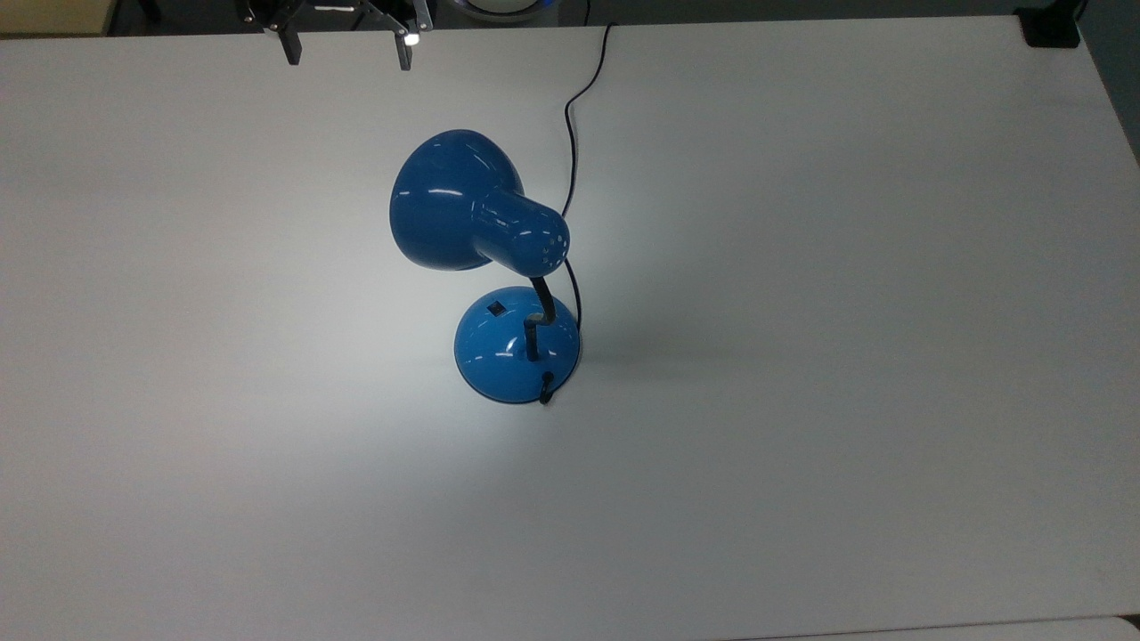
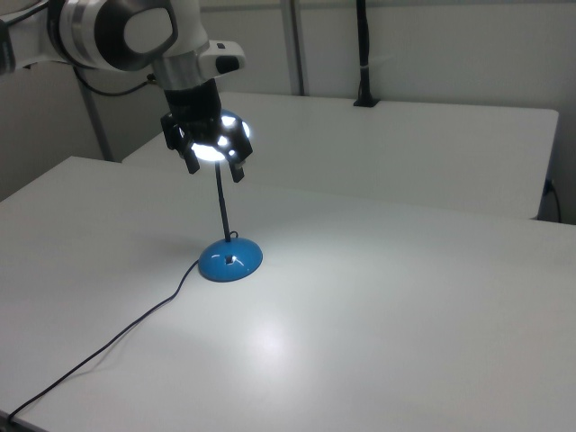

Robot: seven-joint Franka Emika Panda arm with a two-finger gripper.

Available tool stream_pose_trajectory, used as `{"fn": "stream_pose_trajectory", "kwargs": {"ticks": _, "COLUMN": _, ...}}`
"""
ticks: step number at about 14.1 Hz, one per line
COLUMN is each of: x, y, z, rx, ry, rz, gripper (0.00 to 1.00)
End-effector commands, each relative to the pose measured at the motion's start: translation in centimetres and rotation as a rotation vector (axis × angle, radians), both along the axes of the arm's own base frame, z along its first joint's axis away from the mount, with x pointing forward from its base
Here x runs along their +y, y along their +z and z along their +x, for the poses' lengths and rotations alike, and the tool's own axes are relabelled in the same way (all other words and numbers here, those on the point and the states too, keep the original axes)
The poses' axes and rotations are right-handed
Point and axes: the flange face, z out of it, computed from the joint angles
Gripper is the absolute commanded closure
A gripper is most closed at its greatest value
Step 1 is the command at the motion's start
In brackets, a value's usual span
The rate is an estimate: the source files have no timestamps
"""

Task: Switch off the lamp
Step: 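Move the gripper down toward the switch on the blue lamp base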

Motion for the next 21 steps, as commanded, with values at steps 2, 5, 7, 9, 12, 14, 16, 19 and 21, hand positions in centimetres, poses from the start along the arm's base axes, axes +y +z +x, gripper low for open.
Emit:
{"fn": "stream_pose_trajectory", "kwargs": {"ticks": 2, "x": 0.6, "y": 0.4, "z": -0.1, "rx": 0.015, "ry": 0.020, "rz": -0.016, "gripper": 0.00}}
{"fn": "stream_pose_trajectory", "kwargs": {"ticks": 5, "x": 0.7, "y": 0.2, "z": -0.1, "rx": 0.018, "ry": 0.021, "rz": -0.014, "gripper": 0.00}}
{"fn": "stream_pose_trajectory", "kwargs": {"ticks": 7, "x": 0.7, "y": 0.2, "z": -0.1, "rx": 0.020, "ry": 0.021, "rz": -0.014, "gripper": 0.00}}
{"fn": "stream_pose_trajectory", "kwargs": {"ticks": 9, "x": 0.7, "y": 0.2, "z": -0.1, "rx": 0.020, "ry": 0.023, "rz": -0.014, "gripper": 0.00}}
{"fn": "stream_pose_trajectory", "kwargs": {"ticks": 12, "x": 0.4, "y": 0.2, "z": -0.2, "rx": 0.028, "ry": 0.026, "rz": -0.013, "gripper": 0.00}}
{"fn": "stream_pose_trajectory", "kwargs": {"ticks": 14, "x": 0.3, "y": -1.1, "z": -0.3, "rx": 0.056, "ry": 0.091, "rz": -0.014, "gripper": 0.00}}
{"fn": "stream_pose_trajectory", "kwargs": {"ticks": 16, "x": 0.4, "y": -2.8, "z": -0.5, "rx": 0.094, "ry": 0.207, "rz": -0.014, "gripper": 0.00}}
{"fn": "stream_pose_trajectory", "kwargs": {"ticks": 19, "x": 1.0, "y": -4.7, "z": 0.0, "rx": 0.133, "ry": 0.262, "rz": -0.030, "gripper": 0.00}}
{"fn": "stream_pose_trajectory", "kwargs": {"ticks": 21, "x": 1.4, "y": -6.2, "z": 0.6, "rx": 0.155, "ry": 0.256, "rz": -0.035, "gripper": 0.00}}
